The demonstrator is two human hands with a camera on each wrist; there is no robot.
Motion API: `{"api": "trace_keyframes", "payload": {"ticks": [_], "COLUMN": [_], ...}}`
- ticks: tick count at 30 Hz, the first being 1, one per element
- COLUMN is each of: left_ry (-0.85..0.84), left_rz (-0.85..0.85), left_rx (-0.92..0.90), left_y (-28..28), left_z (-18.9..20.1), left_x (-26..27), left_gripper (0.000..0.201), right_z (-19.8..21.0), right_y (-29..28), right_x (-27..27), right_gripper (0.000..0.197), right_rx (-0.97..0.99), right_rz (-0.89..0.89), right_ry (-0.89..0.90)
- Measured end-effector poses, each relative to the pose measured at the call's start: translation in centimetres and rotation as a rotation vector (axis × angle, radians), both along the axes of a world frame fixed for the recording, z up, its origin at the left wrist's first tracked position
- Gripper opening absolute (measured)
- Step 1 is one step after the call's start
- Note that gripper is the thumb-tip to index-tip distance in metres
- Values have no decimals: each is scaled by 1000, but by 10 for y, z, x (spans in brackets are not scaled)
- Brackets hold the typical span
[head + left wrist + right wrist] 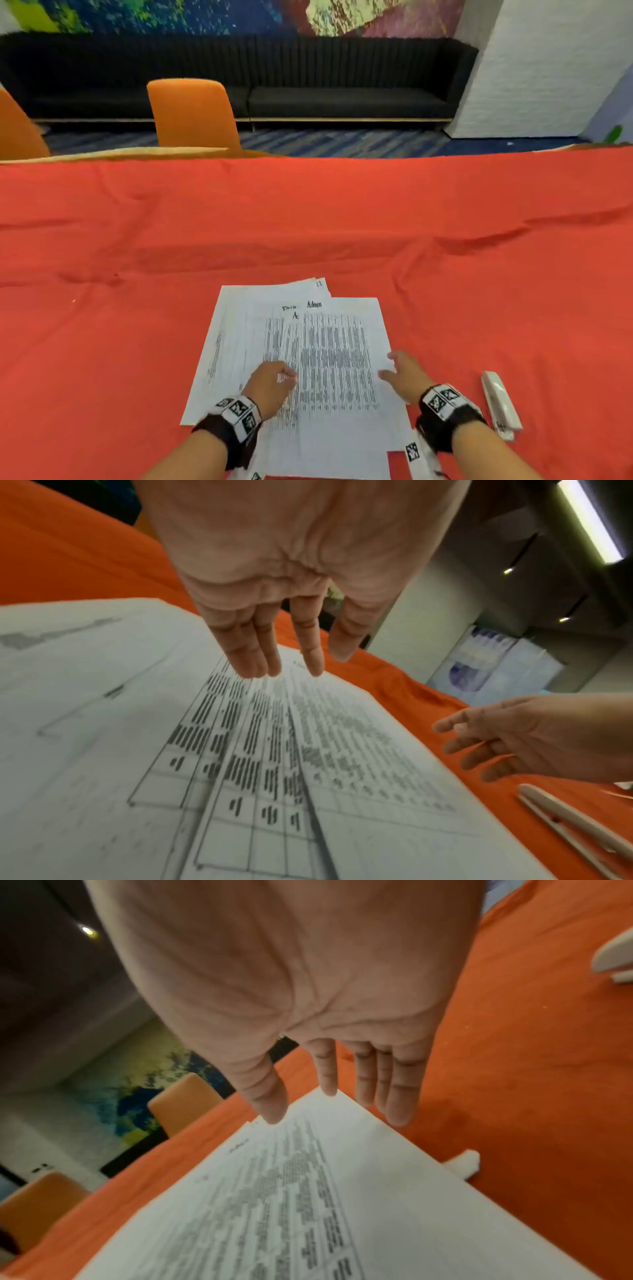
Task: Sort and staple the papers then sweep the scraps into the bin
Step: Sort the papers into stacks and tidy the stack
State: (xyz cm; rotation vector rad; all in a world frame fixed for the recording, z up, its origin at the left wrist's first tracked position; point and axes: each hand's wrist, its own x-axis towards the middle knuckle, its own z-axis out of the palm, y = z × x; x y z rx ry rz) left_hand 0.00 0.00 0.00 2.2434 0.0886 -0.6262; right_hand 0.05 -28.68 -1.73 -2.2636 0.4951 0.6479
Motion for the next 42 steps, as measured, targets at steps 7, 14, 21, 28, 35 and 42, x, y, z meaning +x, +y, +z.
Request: {"api": "trace_keyframes", "payload": {"ticks": [7,14,21,28,35,42], "left_ry": [94,28,115,131,102,96], "left_rz": [182,277,180,338,307,376], "left_rx": [24,259,295,-88,-169,-350], "left_y": [-18,-27,-29,-38,-38,-20], "left_z": [-41,-40,-39,-26,-14,-10], "left_x": [15,19,18,3,-11,-11], "left_gripper": [46,53,55,59,57,58], "right_z": [-35,-26,-20,-19,-21,-12], "right_y": [0,-11,-39,-15,18,14], "right_x": [14,11,-21,-27,-22,-14], "right_gripper": [35,20,24,27,25,41], "right_rx": [-67,-15,91,195,324,532], "right_rz": [-131,-208,-354,-330,-321,-448], "right_ry": [-10,-74,-75,-37,-62,-74]}}
